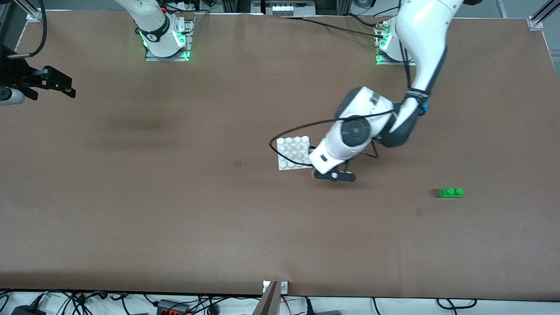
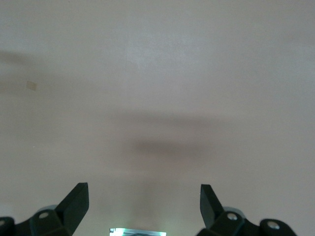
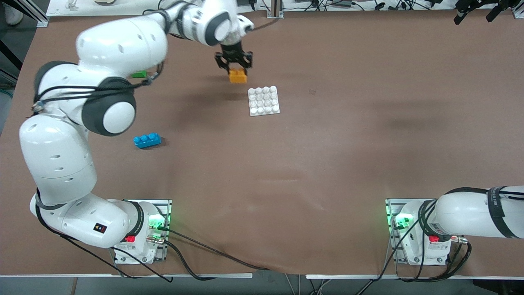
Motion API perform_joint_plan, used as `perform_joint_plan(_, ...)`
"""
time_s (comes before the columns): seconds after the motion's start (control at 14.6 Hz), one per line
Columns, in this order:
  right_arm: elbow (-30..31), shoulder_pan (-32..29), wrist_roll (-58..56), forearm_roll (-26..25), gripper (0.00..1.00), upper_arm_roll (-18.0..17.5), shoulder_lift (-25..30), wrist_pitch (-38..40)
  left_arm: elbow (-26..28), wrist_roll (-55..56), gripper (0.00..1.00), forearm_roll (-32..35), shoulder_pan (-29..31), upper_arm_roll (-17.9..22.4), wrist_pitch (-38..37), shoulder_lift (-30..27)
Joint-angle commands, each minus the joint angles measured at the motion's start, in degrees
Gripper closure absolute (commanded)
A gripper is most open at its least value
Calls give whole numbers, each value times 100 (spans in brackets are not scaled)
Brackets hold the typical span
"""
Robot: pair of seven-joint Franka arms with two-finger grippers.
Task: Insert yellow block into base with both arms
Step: 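Carry the yellow block with the left gripper over the white base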
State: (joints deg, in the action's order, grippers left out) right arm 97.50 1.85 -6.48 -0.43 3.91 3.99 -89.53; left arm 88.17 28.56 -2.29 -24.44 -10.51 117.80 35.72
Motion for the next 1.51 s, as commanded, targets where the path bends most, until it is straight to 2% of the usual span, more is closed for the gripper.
perform_joint_plan(0.0, -29, -27, 77, 105, 0, 4, -12, -21, -63, 185, 53, -70, -324, 102, 426, 216)
perform_joint_plan(0.21, -29, -27, 77, 96, 0, 4, -12, -21, -63, 808, 53, -61, -527, 102, 586, 322)
perform_joint_plan(0.82, -20, -27, 77, 105, 0, 22, -12, -21, 24, 984, 52, 18, -729, 119, 858, 480)
perform_joint_plan(0.89, -29, -27, 77, 105, 0, 22, -12, -21, 42, 1116, 52, 18, -808, 154, 911, 480)
perform_joint_plan(1.03, -21, -35, 77, 105, 0, 22, -12, -21, 103, 1467, 53, 27, -1132, 495, 955, 419)
perform_joint_plan(1.17, -29, -35, 77, 105, 0, 22, -21, -21, 138, 1477, 53, 36, -1221, 550, 964, 401)
perform_joint_plan(1.24, -21, -44, 77, 105, 0, 22, -12, -21, 269, 1486, 53, 36, -1221, 559, 1095, 314)
perform_joint_plan(1.37, -21, -44, 77, 105, 0, 22, -12, -21, 865, 1530, 53, 36, -1169, 550, 1630, -28)
perform_joint_plan(1.44, -20, -44, 77, 105, 0, 22, -21, -21, 912, 1556, 53, 27, -1151, 550, 1623, -73)
